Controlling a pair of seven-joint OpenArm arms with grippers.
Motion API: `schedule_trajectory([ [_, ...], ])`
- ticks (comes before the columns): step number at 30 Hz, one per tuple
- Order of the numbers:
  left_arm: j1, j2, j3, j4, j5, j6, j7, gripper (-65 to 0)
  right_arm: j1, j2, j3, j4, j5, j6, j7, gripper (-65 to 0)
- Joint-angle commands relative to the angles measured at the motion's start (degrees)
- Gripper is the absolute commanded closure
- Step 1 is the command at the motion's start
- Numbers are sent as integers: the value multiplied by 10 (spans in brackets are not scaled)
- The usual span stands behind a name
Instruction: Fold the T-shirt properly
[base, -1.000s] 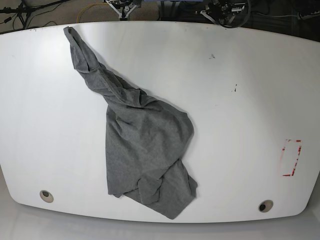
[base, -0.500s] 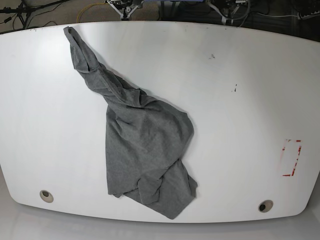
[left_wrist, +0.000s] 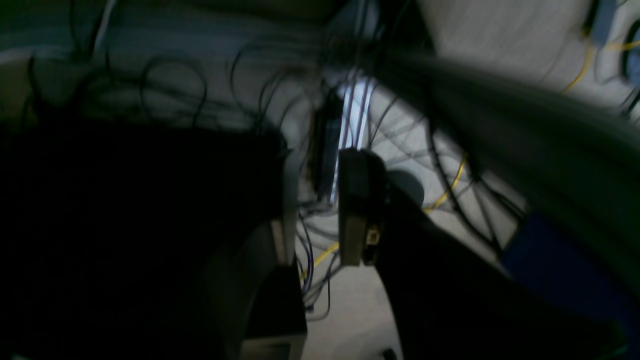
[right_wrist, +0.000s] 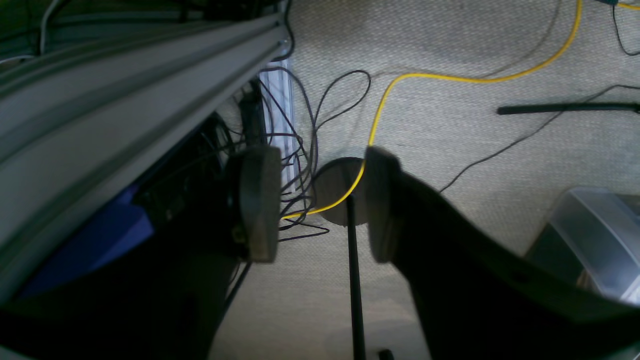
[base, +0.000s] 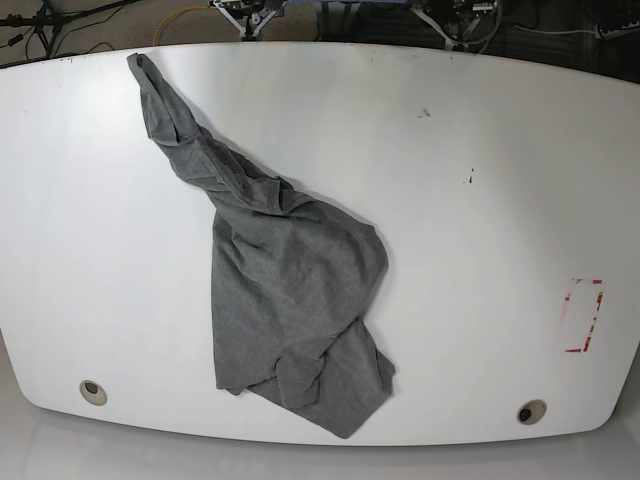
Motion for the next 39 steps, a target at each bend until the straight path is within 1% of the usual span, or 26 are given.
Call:
schedule_trajectory([
  [1, 10, -4, 0, -1, 1, 1, 5, -133, -4, 0, 1, 8, 2, 3, 3, -254],
  [12, 14, -4, -1, 0, -2, 0, 1, -133, -65, -2, 1, 111, 3, 3, 0, -254],
  [17, 33, -5, -1, 0, -2, -1, -32, -133, -86, -2, 1, 129, 3, 3, 0, -254],
  [24, 61, -4, -3, 0, -3, -1, -84, -133, -140, -3, 1, 198, 4, 3, 1, -254],
  [28, 83, -4, -3, 4, -10, -1, -104, -133, -173, -14, 1, 240, 4, 3, 1, -254],
  [30, 101, -5, -3, 26, -24, -1, -109, -133, -192, -17, 1, 266, 4, 4, 0, -254],
  [34, 149, -4, -1, 109, -47, -1, -108, -133, -234, -24, 1, 319, 4, 23, 0, -254],
  [36, 177, -3, -1, 154, -50, -1, -108, -133, -253, -27, 1, 344, 4, 31, 0, -254],
  [39, 214, 0, 0, 214, -50, -1, -107, -133, -281, -30, 1, 380, 4, 35, 0, -254],
])
